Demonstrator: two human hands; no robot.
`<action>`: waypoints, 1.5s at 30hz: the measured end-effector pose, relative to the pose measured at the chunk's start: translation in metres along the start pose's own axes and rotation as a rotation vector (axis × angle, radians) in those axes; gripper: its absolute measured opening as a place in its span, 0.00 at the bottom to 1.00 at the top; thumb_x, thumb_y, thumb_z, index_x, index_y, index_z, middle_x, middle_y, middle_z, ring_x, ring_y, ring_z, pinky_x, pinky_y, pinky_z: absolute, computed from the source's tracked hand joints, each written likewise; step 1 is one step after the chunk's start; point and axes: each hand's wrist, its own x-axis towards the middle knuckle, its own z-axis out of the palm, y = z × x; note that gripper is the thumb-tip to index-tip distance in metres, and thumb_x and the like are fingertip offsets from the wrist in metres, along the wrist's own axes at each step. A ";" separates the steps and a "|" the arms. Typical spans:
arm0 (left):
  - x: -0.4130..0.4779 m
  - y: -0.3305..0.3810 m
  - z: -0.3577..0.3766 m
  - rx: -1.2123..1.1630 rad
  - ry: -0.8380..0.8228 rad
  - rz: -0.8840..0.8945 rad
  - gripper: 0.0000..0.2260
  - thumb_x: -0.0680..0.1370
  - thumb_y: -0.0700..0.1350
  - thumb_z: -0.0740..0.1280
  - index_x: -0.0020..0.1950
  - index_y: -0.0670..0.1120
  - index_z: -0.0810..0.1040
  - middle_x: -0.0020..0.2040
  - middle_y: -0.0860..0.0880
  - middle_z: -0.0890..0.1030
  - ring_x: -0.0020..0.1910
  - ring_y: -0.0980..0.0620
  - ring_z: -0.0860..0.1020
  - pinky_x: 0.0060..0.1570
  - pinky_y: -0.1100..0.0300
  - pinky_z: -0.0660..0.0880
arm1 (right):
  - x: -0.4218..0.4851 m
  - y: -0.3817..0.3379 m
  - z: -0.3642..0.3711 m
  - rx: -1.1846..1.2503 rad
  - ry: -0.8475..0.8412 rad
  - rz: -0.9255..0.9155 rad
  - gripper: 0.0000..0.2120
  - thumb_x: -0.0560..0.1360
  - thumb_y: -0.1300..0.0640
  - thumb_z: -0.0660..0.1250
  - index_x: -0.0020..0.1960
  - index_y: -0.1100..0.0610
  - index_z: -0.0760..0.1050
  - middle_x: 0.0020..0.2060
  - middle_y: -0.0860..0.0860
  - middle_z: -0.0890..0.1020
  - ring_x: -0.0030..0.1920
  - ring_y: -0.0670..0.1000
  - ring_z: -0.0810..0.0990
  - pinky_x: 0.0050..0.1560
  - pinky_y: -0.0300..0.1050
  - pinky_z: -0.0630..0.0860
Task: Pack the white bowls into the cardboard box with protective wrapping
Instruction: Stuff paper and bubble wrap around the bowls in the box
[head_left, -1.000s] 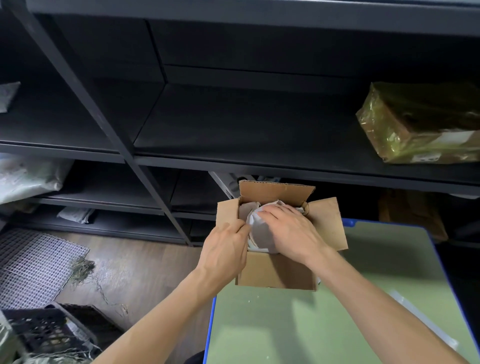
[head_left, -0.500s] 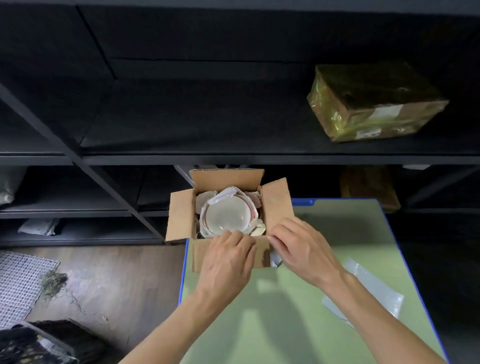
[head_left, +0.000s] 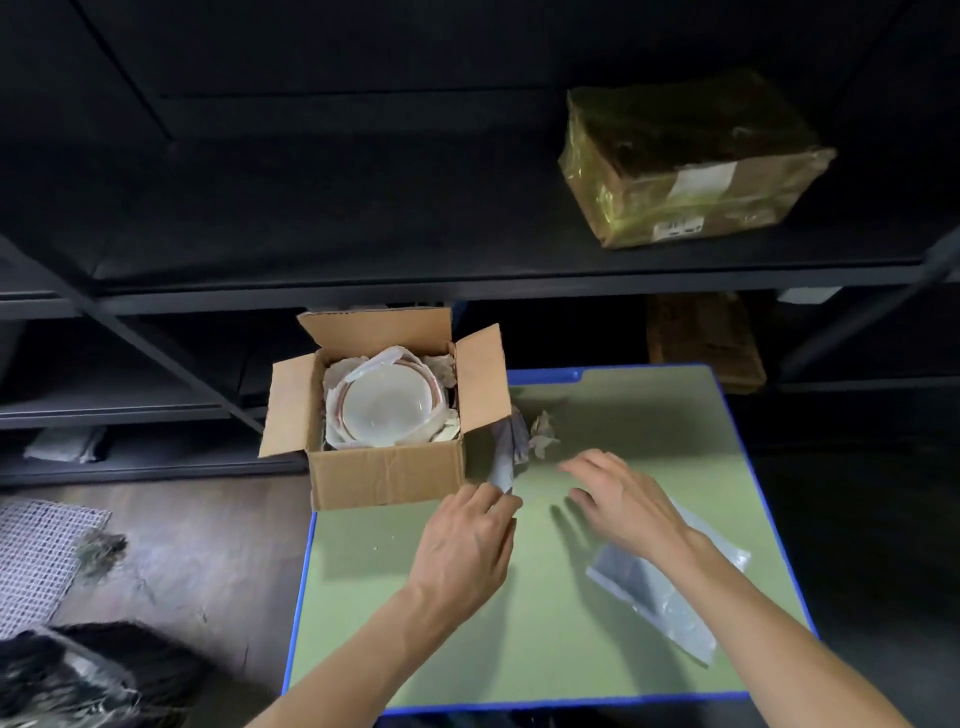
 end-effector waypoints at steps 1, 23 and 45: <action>-0.001 0.002 0.003 -0.003 -0.010 -0.016 0.10 0.79 0.46 0.60 0.57 0.50 0.78 0.46 0.51 0.77 0.42 0.47 0.74 0.40 0.51 0.74 | 0.006 0.003 0.001 -0.011 -0.024 -0.002 0.20 0.80 0.55 0.62 0.72 0.49 0.69 0.65 0.47 0.73 0.65 0.51 0.72 0.54 0.50 0.76; 0.014 0.025 0.033 -0.025 -0.146 -0.139 0.16 0.79 0.46 0.59 0.66 0.49 0.73 0.58 0.48 0.78 0.55 0.45 0.77 0.51 0.52 0.76 | 0.035 0.024 0.031 -0.223 -0.181 0.033 0.14 0.76 0.60 0.64 0.61 0.55 0.73 0.55 0.53 0.74 0.58 0.57 0.74 0.51 0.52 0.75; -0.004 0.014 -0.040 -0.289 0.078 -0.080 0.14 0.82 0.50 0.62 0.67 0.52 0.69 0.50 0.52 0.76 0.46 0.48 0.75 0.41 0.52 0.73 | -0.020 -0.060 -0.057 0.297 -0.028 -0.141 0.05 0.77 0.50 0.63 0.53 0.43 0.71 0.40 0.39 0.79 0.41 0.46 0.77 0.44 0.50 0.76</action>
